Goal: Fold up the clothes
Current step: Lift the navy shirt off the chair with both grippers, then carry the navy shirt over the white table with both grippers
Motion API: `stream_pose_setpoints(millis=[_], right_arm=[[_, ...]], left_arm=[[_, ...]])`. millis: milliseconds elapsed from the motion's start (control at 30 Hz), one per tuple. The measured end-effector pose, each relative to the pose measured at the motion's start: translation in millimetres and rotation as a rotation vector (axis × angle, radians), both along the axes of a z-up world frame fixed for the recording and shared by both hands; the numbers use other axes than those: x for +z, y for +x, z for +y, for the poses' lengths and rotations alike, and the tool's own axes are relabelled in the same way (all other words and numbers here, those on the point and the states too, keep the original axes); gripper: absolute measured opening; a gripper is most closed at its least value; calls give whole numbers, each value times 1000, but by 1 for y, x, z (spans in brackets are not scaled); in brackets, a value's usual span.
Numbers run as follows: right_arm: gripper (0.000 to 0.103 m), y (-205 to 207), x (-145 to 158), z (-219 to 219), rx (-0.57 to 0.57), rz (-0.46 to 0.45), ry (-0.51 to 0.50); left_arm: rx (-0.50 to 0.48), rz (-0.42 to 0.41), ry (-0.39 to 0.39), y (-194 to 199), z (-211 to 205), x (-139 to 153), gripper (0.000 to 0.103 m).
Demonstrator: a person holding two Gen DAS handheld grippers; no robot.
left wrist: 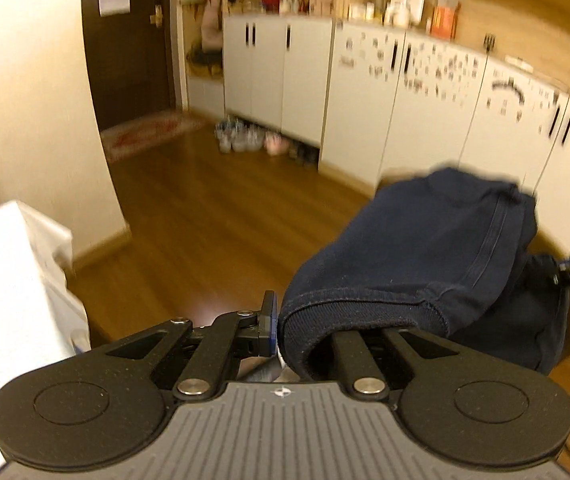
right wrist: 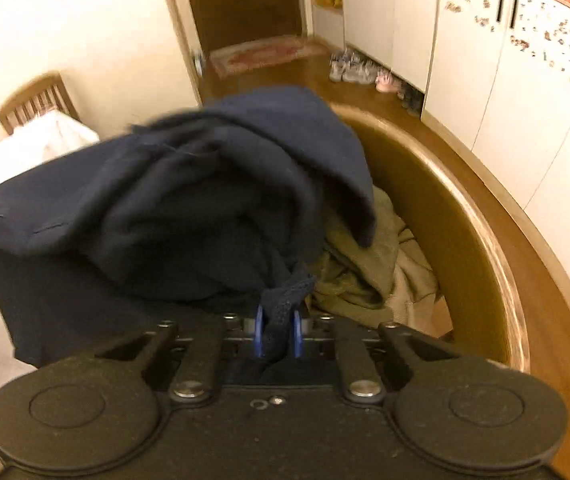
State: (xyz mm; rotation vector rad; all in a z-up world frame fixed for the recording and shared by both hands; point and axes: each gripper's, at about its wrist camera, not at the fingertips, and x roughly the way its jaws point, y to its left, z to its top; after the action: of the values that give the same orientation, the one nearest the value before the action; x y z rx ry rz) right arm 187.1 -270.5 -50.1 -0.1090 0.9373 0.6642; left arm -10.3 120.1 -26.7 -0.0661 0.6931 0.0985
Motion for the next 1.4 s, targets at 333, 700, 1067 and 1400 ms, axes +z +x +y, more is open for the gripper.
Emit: stream_pose_setpoints(millis=[333, 700, 1067, 1400], right_arm=[[103, -33, 61, 24, 129, 53, 368], [103, -117, 106, 148, 415, -16, 404], [103, -288, 92, 335, 698, -14, 187], [103, -421, 41, 455, 900, 59, -3]], left_arm=[[68, -287, 58, -29, 30, 105, 5], [214, -338, 138, -157, 134, 154, 5], [399, -207, 6, -334, 301, 80, 5], [653, -129, -63, -453, 430, 24, 5]])
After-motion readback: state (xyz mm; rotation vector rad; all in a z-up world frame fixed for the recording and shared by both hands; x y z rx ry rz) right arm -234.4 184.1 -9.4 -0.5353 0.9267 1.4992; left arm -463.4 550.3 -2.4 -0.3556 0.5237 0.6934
